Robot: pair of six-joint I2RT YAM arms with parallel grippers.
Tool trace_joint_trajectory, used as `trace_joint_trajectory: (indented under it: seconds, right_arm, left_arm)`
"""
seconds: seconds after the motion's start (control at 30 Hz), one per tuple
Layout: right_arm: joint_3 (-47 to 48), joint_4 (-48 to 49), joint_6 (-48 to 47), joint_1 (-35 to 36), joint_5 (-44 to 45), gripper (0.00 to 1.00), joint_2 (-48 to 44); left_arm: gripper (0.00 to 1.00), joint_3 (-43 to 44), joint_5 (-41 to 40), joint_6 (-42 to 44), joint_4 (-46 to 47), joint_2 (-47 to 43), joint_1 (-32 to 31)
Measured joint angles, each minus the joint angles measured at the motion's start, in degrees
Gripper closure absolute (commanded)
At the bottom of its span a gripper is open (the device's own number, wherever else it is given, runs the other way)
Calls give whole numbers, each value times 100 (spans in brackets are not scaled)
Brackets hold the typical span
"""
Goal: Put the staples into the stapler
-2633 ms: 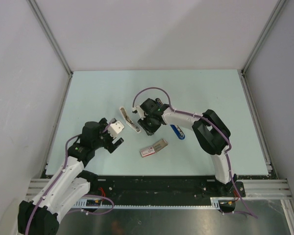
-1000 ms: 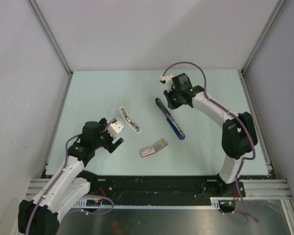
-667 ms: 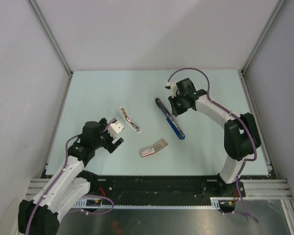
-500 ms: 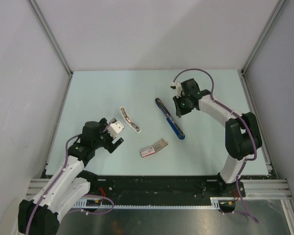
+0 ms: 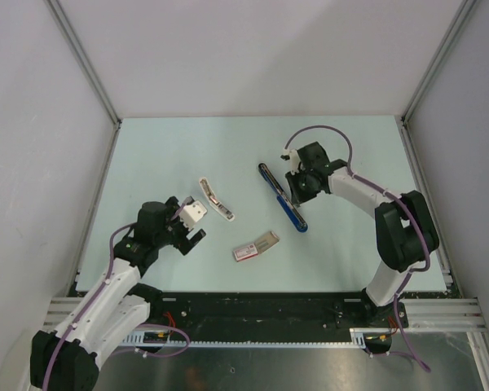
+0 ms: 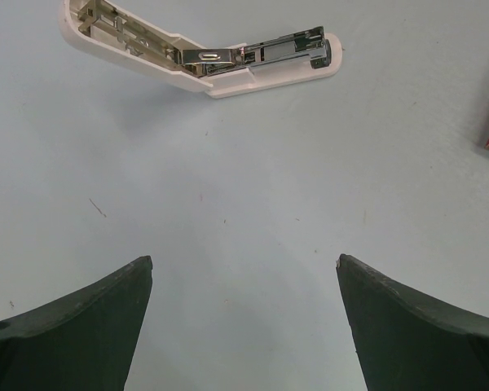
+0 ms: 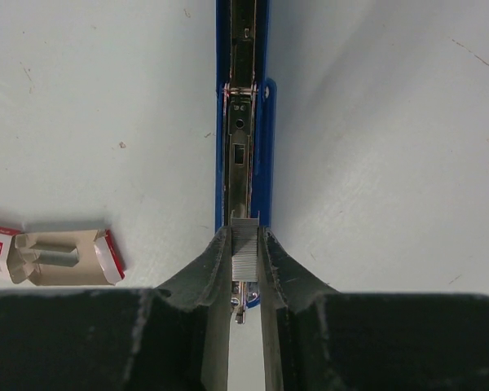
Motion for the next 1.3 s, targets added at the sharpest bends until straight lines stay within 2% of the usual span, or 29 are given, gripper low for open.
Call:
trace_joint_trajectory:
  seconds: [1.3]
  right_arm:
    - [-181,234,-192,197,-50,87,94]
  left_arm:
    - [0,0,0,0,0,0,0]
